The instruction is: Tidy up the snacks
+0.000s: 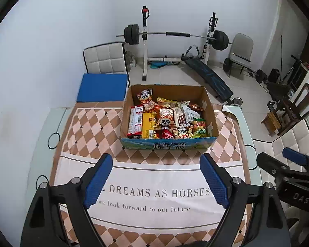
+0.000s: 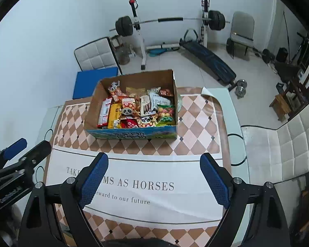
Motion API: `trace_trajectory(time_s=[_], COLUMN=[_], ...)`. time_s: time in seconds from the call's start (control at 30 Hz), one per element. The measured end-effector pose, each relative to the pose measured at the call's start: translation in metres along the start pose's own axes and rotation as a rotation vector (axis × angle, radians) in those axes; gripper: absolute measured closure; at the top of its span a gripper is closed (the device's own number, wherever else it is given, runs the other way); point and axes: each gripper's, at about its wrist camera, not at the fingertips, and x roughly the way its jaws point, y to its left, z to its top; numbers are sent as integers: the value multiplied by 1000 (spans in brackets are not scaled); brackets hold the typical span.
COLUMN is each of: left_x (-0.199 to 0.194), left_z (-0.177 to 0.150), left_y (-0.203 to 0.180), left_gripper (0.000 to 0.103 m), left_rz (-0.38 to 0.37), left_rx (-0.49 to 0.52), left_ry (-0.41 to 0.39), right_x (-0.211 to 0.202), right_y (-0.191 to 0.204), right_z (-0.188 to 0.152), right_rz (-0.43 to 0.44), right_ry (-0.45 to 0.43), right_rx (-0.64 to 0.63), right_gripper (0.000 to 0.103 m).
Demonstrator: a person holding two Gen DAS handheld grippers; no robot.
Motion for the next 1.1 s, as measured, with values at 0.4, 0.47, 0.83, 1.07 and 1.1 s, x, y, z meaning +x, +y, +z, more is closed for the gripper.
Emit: trace_trajectory(time_s=[0.4,0.47,0.83,1.07,1.1], left_x=[-58,-63,-56,-35,-32], left_z=[-16,-19,-20,-14,-12], left_y=[8,10,16,16,15], left_gripper=[7,7,7,7,7], left_rz=[-21,-18,-5,43,51], left_rx=[-28,-33,-48,-24,-22], left_ry=[-100,-103,-115,-129,-127], right_x=[-72,-79,-75,-53,-51], right_y=[12,13,15,19,20], right_z=[-30,-33,-33,-21,-18], right_rz=[-41,-54,-84,-105,-108], right_ry=[-103,-114,-129,-147,-152], right_rx=[-30,-36,-7,4,3], right_gripper=[4,4,3,3,3])
